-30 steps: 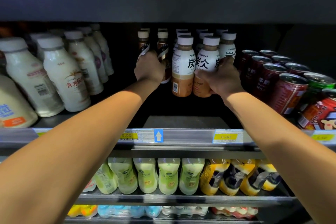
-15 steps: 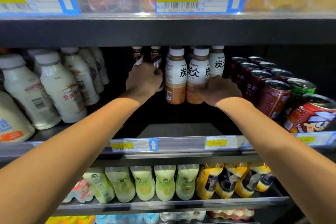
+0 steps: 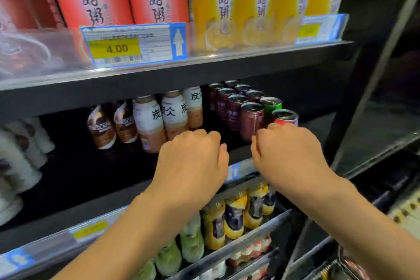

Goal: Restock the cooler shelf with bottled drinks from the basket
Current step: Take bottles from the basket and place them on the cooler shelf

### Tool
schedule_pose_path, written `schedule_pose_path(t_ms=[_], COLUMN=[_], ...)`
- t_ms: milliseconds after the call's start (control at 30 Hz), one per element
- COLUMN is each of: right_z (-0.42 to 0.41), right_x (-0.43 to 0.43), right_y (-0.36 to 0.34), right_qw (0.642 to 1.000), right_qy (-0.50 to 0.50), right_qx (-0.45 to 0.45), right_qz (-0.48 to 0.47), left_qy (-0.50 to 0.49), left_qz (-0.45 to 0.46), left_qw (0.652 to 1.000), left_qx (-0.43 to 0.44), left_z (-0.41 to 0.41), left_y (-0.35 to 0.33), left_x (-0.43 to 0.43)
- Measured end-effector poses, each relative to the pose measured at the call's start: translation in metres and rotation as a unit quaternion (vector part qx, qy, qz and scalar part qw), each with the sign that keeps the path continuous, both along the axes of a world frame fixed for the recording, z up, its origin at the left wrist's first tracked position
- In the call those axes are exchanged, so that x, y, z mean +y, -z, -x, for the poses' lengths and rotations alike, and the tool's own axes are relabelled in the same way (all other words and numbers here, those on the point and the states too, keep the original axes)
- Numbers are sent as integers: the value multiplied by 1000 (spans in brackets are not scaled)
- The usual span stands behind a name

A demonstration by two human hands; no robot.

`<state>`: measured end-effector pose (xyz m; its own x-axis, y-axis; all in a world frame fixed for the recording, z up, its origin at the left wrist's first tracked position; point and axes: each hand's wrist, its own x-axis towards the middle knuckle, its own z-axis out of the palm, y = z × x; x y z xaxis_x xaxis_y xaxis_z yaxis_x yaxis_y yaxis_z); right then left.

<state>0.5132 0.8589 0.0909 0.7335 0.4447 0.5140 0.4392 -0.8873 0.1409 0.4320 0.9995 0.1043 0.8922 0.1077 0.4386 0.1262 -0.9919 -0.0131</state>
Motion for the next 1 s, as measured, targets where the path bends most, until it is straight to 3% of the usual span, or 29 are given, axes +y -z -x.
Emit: schedule_pose_path(t_ms=[133, 267, 400, 533, 800, 900, 1000], right_z=[25, 51, 71, 79, 54, 20, -29], right_x=[-69, -138, -202, -260, -370, -416, -467], right_y=[-1, 3, 19, 44, 113, 143, 176], right_qw=[996, 988, 968, 940, 885, 863, 843], right_qy=[74, 143, 238, 325, 416, 436, 451], right_qx=[13, 52, 73, 98, 209, 251, 288], right_qz=[44, -1, -1, 8, -19, -41, -56], left_qy=[79, 177, 281, 352, 384, 390, 378], left_qz=[23, 33, 45, 52, 7, -10, -28], left_qw=[996, 983, 958, 932, 906, 905, 898], left_qx=[45, 35, 29, 75, 178, 173, 223], left_z=[-15, -23, -32, -51, -113, -154, -203], left_y=[4, 11, 26, 49, 121, 151, 188], left_x=[-58, -119, -184, -248, -380, -427, -478])
